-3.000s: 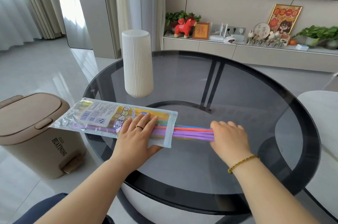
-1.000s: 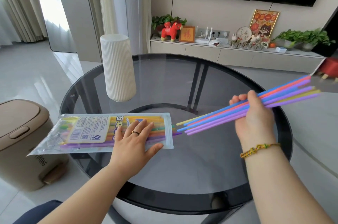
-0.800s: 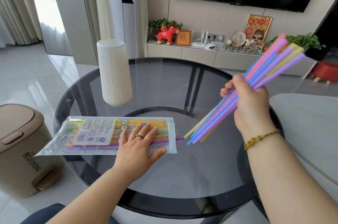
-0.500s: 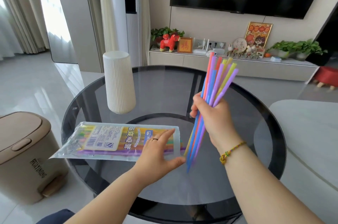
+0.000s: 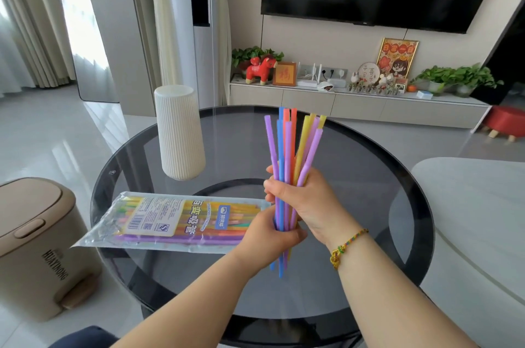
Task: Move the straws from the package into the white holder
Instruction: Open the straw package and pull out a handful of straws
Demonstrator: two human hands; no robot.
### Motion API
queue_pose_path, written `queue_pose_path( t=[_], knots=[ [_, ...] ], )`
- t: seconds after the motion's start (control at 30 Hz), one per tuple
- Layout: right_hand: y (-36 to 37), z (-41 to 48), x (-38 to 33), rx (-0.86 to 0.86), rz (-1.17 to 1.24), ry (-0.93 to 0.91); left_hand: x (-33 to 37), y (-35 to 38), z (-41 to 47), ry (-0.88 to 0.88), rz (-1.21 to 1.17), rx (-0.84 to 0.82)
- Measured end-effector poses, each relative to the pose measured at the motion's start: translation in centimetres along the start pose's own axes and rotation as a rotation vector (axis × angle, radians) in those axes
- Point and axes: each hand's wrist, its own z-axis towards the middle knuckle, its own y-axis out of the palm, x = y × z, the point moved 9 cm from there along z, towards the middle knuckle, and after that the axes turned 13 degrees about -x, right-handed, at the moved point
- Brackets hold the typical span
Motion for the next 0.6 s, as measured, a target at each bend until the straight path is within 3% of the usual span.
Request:
queue_pose_path(
  t=[0.2, 0.4, 0.5, 0.6],
  knots=[
    [-0.6, -0.4, 0.9, 0.072, 0.011, -0.006, -1.2, 0.6, -0.2, -0.065, 0.021, -0.036],
    [-3.0, -0.5, -1.5, 0.199, 0.112, -0.127, -0.7, 1.0, -0.8, -0.039, 0.022, -0.106],
    [-2.5, -0.2, -2.0, 0.136, 0.196, -0.132, 0.0, 0.6, -1.3, -0.014, 0.028, -0.086],
    [0.3, 0.0, -1.4, -0.045, 0.248, -0.045, 1.1, -0.3, -1.9, 0.017, 0.046, -0.091]
  ],
)
